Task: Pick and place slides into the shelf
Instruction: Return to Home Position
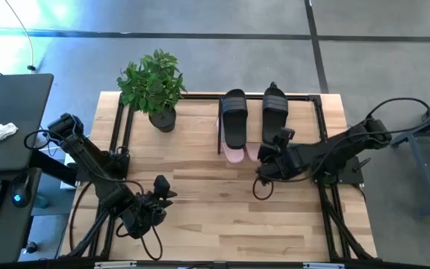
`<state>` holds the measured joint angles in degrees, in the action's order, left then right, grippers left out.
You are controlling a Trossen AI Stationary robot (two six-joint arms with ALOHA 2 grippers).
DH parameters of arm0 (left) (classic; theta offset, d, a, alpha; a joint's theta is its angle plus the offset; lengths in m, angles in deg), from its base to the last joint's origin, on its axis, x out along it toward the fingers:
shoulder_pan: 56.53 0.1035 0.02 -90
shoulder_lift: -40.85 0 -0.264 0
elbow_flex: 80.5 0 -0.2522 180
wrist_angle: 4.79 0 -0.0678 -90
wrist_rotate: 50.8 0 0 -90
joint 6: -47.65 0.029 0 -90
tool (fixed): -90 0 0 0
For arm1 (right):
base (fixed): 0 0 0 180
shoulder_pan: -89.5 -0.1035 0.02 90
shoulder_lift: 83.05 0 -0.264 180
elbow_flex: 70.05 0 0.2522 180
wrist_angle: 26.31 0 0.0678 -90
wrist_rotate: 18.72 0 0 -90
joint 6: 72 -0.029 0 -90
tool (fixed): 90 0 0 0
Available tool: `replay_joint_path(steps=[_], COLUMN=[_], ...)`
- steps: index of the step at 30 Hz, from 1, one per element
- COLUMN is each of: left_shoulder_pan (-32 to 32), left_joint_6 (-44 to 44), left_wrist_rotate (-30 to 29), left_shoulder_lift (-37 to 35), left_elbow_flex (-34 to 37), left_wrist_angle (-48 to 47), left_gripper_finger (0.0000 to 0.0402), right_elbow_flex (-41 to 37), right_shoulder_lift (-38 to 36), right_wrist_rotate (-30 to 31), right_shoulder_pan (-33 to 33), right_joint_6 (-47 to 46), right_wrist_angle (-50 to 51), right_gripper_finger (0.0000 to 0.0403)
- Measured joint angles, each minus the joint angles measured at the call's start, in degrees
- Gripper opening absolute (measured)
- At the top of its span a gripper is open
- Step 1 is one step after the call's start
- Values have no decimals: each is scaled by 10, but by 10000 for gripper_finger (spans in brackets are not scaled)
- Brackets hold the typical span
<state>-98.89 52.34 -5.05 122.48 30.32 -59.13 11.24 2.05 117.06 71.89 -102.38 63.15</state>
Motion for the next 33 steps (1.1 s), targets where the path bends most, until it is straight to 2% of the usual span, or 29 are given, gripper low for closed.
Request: replay_joint_path(steps=[5,16,19,25,33], left_shoulder_pan=[0,0,0,0,0], left_joint_6=[0,0,0,0,0], left_wrist_rotate=[0,0,0,0,-2], left_shoulder_lift=[0,0,0,0,0], left_elbow_flex=[0,0,0,0,0], left_wrist_angle=[0,0,0,0,0], left_gripper_finger=[166,166,166,166,166], right_elbow_flex=[0,0,0,0,0], right_shoulder_lift=[0,0,0,0,0], right_wrist_rotate=[-15,-33,-27,-17,2], right_shoulder_pan=[16,12,6,2,-15], right_joint_6=[8,4,4,-6,72], right_wrist_angle=[-2,-7,-11,-15,-62], right_gripper_finger=[182,40,12,9,4])
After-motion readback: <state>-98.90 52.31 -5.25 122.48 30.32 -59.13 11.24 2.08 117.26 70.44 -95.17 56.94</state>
